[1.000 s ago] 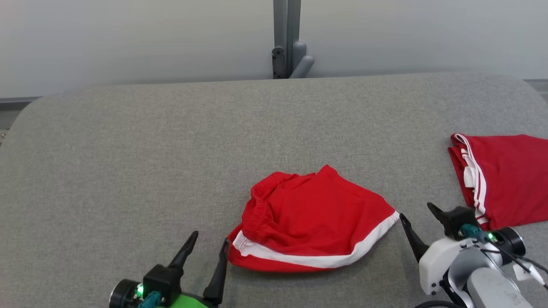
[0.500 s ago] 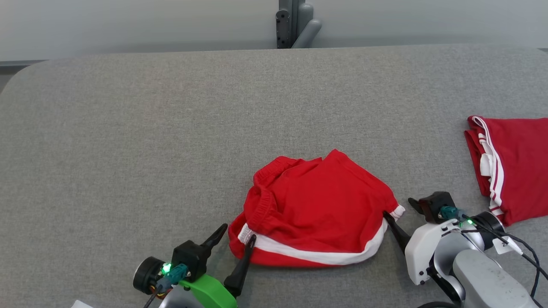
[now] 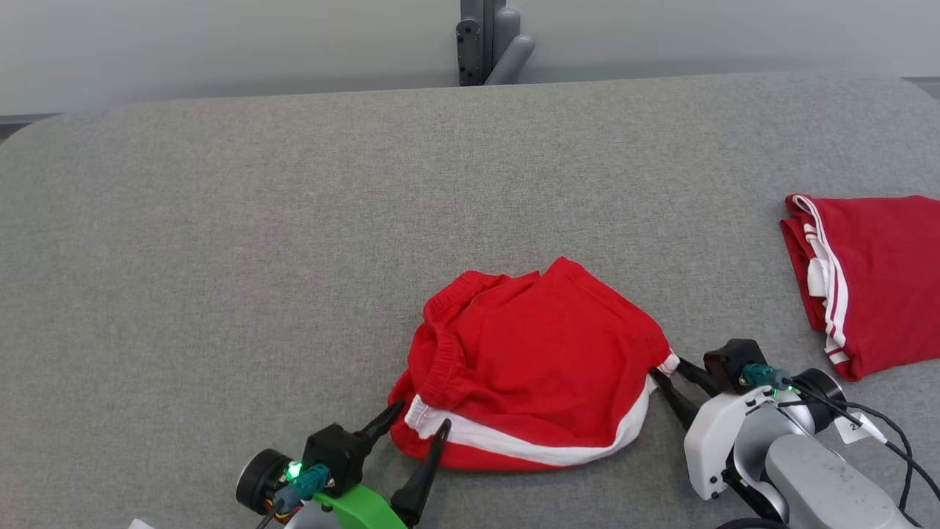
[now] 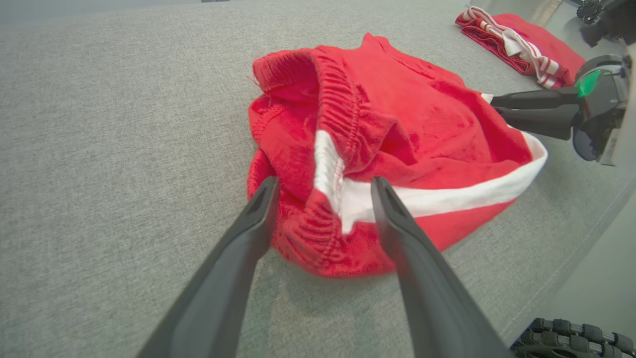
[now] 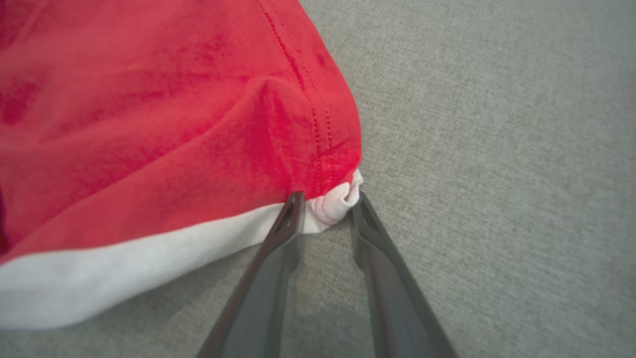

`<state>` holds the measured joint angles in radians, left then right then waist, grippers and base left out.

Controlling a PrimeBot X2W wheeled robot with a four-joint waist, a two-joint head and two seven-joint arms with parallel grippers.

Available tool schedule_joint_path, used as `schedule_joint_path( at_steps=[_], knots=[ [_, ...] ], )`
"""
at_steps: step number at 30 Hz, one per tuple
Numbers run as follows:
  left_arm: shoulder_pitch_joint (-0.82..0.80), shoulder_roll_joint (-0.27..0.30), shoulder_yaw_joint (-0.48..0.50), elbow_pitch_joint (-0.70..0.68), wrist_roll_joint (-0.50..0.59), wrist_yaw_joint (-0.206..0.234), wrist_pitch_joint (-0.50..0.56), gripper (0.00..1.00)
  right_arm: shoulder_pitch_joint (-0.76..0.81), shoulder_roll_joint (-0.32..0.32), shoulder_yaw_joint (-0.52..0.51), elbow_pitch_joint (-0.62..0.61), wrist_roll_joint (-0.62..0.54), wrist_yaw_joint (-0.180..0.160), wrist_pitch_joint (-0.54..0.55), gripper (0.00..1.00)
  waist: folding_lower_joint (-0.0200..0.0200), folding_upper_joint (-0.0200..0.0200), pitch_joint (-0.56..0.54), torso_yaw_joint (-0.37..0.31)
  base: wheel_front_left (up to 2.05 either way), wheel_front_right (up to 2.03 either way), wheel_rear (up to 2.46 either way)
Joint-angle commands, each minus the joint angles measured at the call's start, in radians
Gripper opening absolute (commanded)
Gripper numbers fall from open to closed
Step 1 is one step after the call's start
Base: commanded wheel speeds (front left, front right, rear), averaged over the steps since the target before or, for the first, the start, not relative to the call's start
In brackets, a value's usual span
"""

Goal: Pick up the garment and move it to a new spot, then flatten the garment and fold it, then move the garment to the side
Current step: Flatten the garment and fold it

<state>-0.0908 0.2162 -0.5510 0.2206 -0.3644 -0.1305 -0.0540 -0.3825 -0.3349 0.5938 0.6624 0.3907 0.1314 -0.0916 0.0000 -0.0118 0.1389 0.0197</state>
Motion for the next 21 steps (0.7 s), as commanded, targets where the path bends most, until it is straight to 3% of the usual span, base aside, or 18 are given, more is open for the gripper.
schedule_joint_path(
  at_steps=[1,3,4,5,6,7,8,15,18,21],
  knots=[
    [0.009,0.009,0.000,-0.009,0.001,0.003,-0.001,0.95,-0.003,-0.007,0.004,0.015,0.007,-0.002,-0.002,0.46,0.0000,0.0118,-0.001,0.000,0.00,0.00,0.00],
    [0.008,0.011,-0.002,-0.019,0.004,0.007,0.001,0.92,-0.004,-0.008,0.006,0.023,0.014,-0.002,-0.007,0.42,0.0000,0.0118,-0.004,0.001,0.00,0.00,0.00],
    [0.009,0.011,-0.003,-0.026,0.003,0.008,0.003,0.87,-0.004,-0.010,0.008,0.027,0.016,-0.002,-0.009,0.36,0.0000,0.0118,-0.005,0.001,0.00,0.00,0.00],
    [0.011,0.012,-0.005,-0.036,0.002,0.009,0.006,0.75,-0.004,-0.009,0.010,0.029,0.023,-0.002,-0.009,0.21,0.0000,0.0118,-0.006,0.001,0.00,0.00,0.00],
    [0.013,0.013,-0.006,-0.044,-0.001,0.009,0.008,0.48,-0.004,-0.008,0.011,0.032,0.029,-0.002,-0.011,0.00,0.0000,0.0118,-0.006,0.000,0.00,0.00,0.00],
    [0.018,0.015,-0.010,-0.053,-0.005,0.009,0.013,0.17,-0.003,-0.008,0.011,0.033,0.037,-0.002,-0.016,0.00,0.0000,0.0118,-0.008,-0.001,0.00,0.00,0.00],
    [0.022,0.016,-0.011,-0.066,-0.010,0.008,0.015,0.00,-0.002,-0.010,0.011,0.034,0.044,-0.002,-0.019,0.00,0.0000,0.0118,-0.010,-0.002,0.00,0.00,0.00],
    [0.060,0.021,0.017,-0.192,-0.070,0.017,0.026,0.00,0.035,-0.041,-0.063,-0.027,0.118,-0.002,-0.055,0.00,0.0000,0.0118,-0.030,-0.004,0.00,0.00,0.00],
    [0.086,0.020,0.048,-0.284,-0.127,0.026,0.033,0.00,0.081,-0.068,-0.129,-0.137,0.202,-0.002,-0.047,0.00,0.0000,0.0118,-0.037,-0.008,0.00,0.00,0.00],
    [0.099,0.035,0.084,-0.407,-0.171,0.041,0.057,0.00,0.140,-0.096,-0.226,-0.328,0.323,-0.002,-0.017,0.00,0.0000,0.0118,-0.035,-0.015,0.00,0.00,0.00]
  ],
)
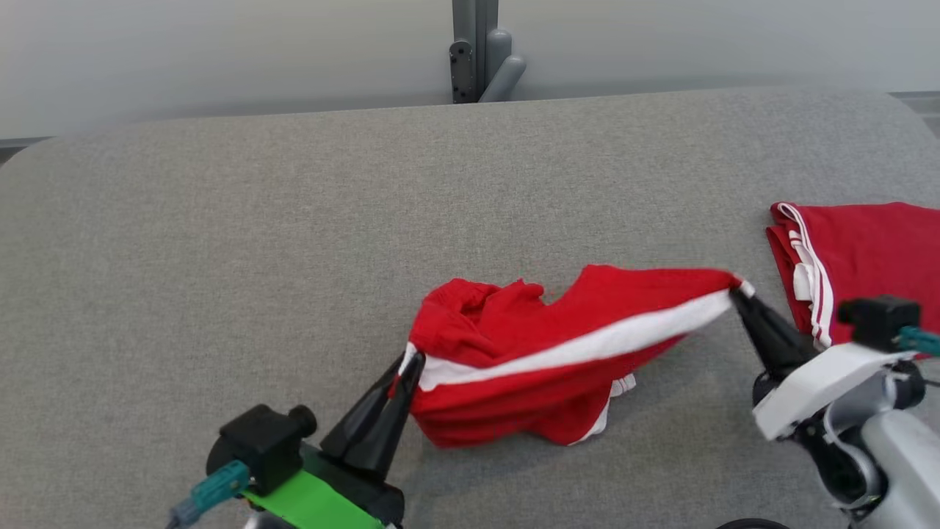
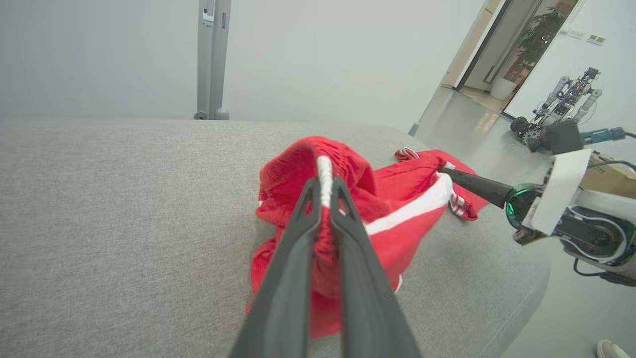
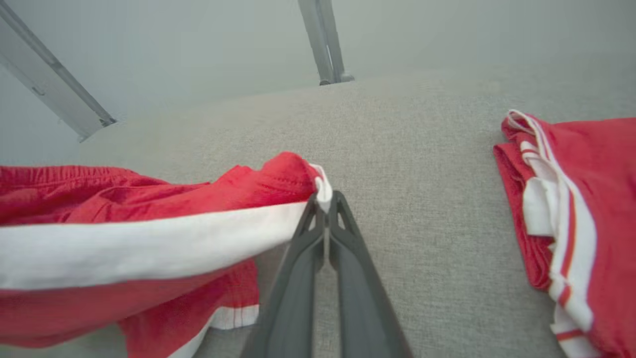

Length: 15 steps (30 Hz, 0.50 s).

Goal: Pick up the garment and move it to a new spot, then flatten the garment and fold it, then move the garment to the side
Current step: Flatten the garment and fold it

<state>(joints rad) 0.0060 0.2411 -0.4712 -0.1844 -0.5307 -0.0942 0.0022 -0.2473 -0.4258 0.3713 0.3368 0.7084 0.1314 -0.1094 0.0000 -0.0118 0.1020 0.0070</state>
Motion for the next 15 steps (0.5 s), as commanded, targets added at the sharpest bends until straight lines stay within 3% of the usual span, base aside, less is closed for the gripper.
schedule_joint_path(
  at_steps=[1,4,8,11,14,15],
  knots=[
    [-0.001,0.020,0.015,-0.047,-0.013,0.008,0.014,0.00,0.023,-0.014,-0.046,-0.085,0.050,-0.001,0.018,0.00,0.0000,0.0118,0.010,-0.005,0.00,0.00,0.00],
    [-0.052,0.045,0.043,-0.177,-0.041,0.011,0.077,0.00,0.063,-0.023,-0.192,-0.328,0.167,-0.001,0.108,0.00,0.0000,0.0118,0.057,-0.007,0.00,0.00,0.00],
    [-0.210,0.084,0.100,-0.285,-0.112,0.000,0.194,0.00,0.006,0.030,-0.381,-0.545,0.253,-0.001,0.296,0.00,0.0000,0.0118,0.173,-0.004,0.00,0.00,0.00],
    [-0.415,0.101,0.155,-0.263,-0.186,-0.007,0.286,0.00,-0.161,0.121,-0.493,-0.558,0.210,-0.001,0.438,0.00,0.0000,0.0118,0.280,0.005,0.00,0.00,0.00],
    [-0.666,0.090,0.211,-0.134,-0.233,-0.005,0.340,0.00,-0.438,0.248,-0.589,-0.463,0.063,-0.001,0.525,0.00,0.0000,0.0118,0.384,0.016,0.00,0.00,0.00],
    [-0.666,0.090,0.211,-0.134,-0.233,-0.005,0.340,0.00,-0.438,0.248,-0.589,-0.463,0.063,-0.001,0.525,0.00,0.0000,0.0118,0.384,0.016,0.00,0.00,0.00]
  ],
)
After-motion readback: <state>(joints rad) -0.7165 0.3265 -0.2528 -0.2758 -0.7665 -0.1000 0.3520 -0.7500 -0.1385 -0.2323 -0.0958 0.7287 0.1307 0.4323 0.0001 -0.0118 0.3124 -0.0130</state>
